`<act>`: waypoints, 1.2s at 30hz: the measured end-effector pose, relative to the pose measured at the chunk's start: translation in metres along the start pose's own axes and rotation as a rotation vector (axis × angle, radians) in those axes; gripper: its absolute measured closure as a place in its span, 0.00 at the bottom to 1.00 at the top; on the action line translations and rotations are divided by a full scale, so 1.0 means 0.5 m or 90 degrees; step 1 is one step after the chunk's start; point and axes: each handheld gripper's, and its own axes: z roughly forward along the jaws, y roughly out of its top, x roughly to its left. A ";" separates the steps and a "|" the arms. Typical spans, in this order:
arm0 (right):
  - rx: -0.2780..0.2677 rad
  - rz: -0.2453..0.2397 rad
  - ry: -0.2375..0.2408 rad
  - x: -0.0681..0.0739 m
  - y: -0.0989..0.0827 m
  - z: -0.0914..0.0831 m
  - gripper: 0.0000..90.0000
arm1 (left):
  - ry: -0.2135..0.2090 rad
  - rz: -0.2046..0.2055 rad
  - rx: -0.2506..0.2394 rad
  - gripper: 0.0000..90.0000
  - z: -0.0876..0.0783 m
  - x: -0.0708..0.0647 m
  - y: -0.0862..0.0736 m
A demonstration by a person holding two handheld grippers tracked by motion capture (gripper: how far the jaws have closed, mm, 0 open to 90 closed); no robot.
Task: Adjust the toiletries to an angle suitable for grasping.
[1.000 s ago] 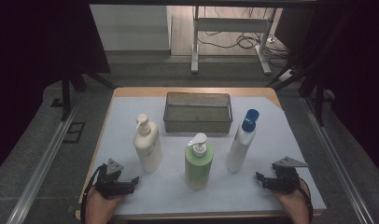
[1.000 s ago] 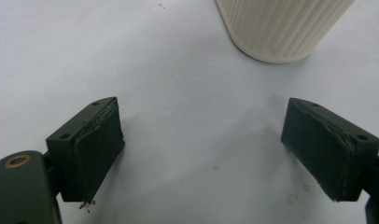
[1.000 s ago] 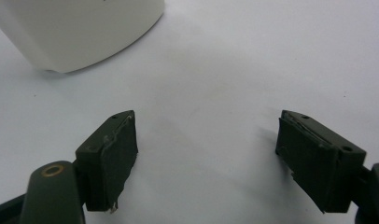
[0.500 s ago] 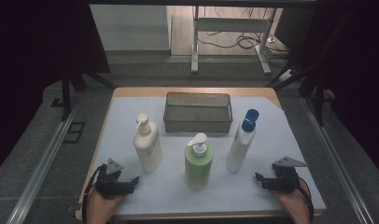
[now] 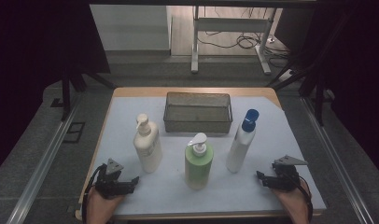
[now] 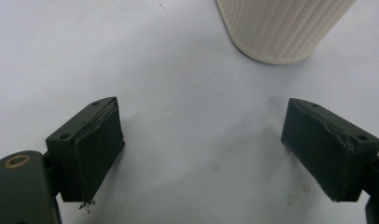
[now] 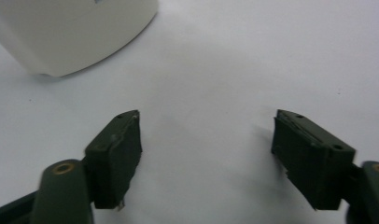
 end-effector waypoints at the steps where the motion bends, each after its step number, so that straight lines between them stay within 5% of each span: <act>1: 0.000 0.000 0.000 0.000 0.000 0.000 0.29 | 0.000 0.000 0.000 0.14 0.000 0.000 0.000; 4: -0.002 0.015 0.008 -0.006 0.000 -0.005 0.30 | 0.000 0.000 0.000 0.14 0.000 0.000 0.000; 18: -0.032 -0.003 0.052 0.021 0.012 -0.029 0.44 | 0.000 0.000 -0.001 0.14 0.000 0.000 0.000; 29: -0.047 -0.031 0.117 0.060 0.025 -0.039 0.63 | 0.001 0.000 -0.001 0.14 0.000 0.000 0.000; 36: -0.070 -0.052 0.169 0.082 0.035 -0.043 0.84 | 0.000 0.000 -0.001 0.14 0.000 0.000 0.000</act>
